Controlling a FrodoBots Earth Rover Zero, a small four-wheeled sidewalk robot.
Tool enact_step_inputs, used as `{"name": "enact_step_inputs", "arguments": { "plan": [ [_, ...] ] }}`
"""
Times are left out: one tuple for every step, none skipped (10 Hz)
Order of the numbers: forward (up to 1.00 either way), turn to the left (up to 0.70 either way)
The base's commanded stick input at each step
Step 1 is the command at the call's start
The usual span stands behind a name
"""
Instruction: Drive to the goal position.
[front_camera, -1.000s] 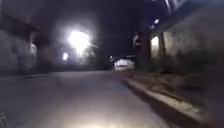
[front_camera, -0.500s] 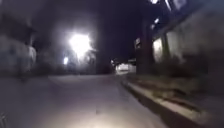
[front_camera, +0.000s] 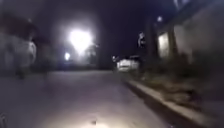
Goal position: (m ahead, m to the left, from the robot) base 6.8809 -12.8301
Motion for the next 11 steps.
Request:
{"name": "enact_step_inputs", "arguments": {
  "plan": [
    [0.7,0.0],
    [0.7,0.0],
    [0.7,0.0],
    [0.7,0.0],
    [0.7,0.0],
    [0.7,0.0],
    [0.7,0.0],
    [0.7,0.0],
    [0.7,0.0],
    [0.7,0.0],
    [0.7,0.0]
  ]
}}
